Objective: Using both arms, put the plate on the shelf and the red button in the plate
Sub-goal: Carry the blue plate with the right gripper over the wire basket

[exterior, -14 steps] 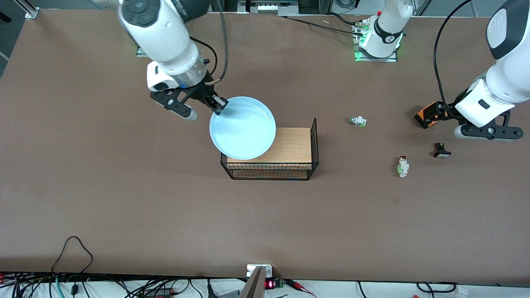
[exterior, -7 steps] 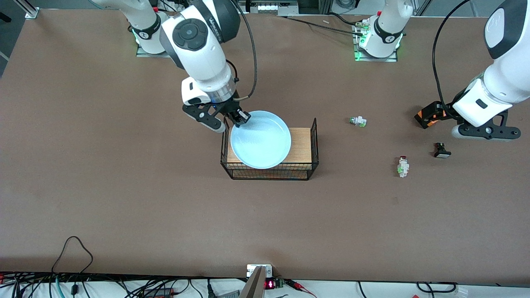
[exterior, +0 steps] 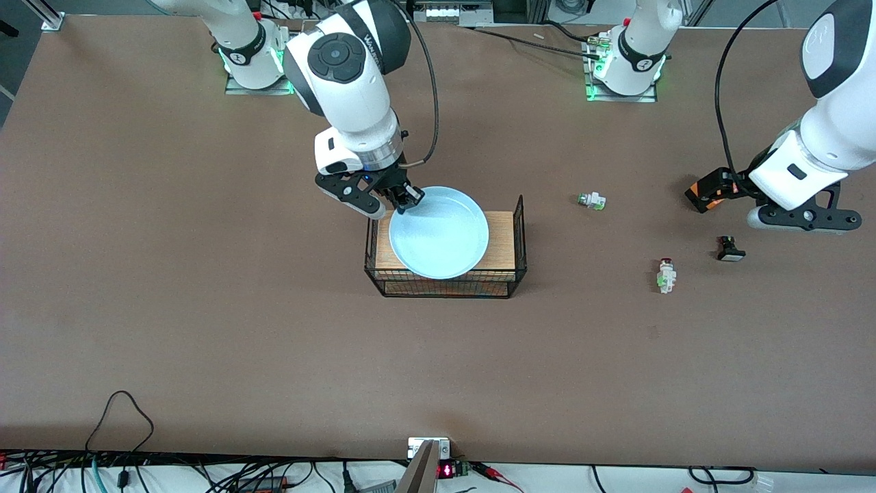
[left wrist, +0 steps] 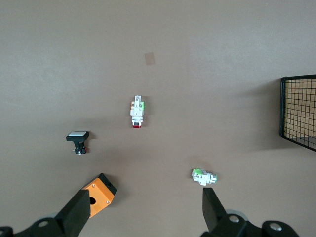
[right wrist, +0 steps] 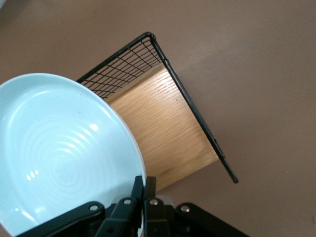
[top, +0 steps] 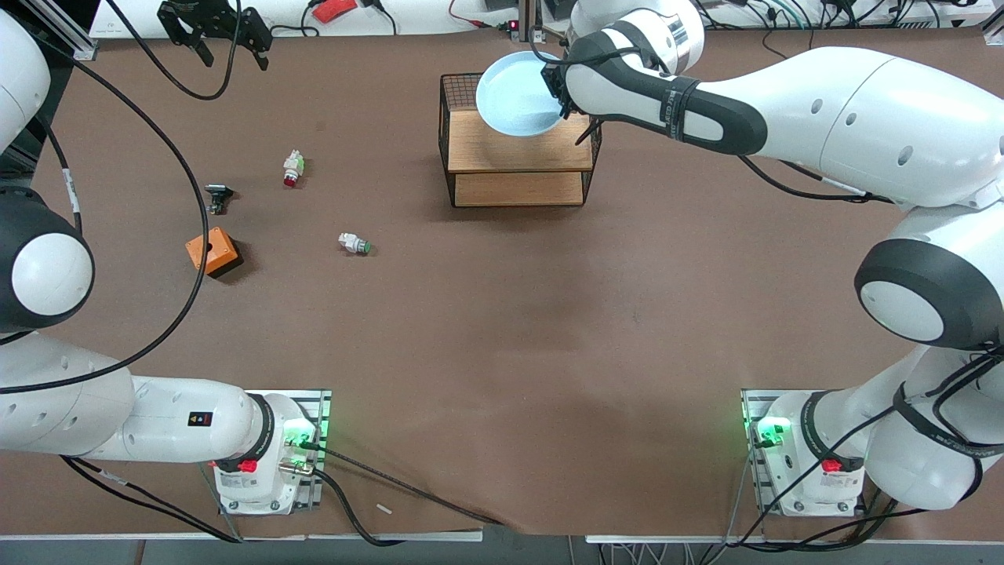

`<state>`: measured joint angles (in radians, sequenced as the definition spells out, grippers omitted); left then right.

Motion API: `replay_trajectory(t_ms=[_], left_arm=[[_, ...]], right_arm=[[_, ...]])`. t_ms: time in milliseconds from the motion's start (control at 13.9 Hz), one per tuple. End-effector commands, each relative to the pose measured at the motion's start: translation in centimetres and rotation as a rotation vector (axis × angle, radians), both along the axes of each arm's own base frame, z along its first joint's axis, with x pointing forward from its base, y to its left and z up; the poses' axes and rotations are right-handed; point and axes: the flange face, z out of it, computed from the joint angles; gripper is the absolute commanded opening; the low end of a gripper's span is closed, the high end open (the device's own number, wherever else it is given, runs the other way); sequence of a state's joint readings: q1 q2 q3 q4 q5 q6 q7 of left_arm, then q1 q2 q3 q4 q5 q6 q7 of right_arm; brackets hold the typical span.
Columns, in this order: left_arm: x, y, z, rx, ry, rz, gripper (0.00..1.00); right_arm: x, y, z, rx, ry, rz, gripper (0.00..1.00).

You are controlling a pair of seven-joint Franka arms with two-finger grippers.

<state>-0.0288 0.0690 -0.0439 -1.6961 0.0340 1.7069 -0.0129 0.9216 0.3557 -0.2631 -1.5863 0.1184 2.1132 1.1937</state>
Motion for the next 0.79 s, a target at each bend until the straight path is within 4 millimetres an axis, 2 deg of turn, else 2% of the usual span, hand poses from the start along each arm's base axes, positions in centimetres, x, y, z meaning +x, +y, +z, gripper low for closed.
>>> replay_trajectory(t_ms=[0,216,360,720], left_arm=[[0.2,0.3,0.6,0.013,0.003,-0.022,1.00],[0.2,0.3,0.6,0.014,0.004,-0.019,1.00],[0.2,0.4,0.6,0.014,0.004,-0.019,1.00],[0.2,0.4,0.6,0.012,0.005,-0.018,1.00]], right_arm=[[-0.5,-2.2,3.6,-0.003,0.014,-0.015,0.00],[-1.1,-3.0,5.3,-0.001,0.032,-0.019,0.00],[-1.5,-2.5,5.1,-0.005,0.035,-0.012,0.00],[-4.3,-0.3,0.1,-0.044,0.063,0.028,0.00]])
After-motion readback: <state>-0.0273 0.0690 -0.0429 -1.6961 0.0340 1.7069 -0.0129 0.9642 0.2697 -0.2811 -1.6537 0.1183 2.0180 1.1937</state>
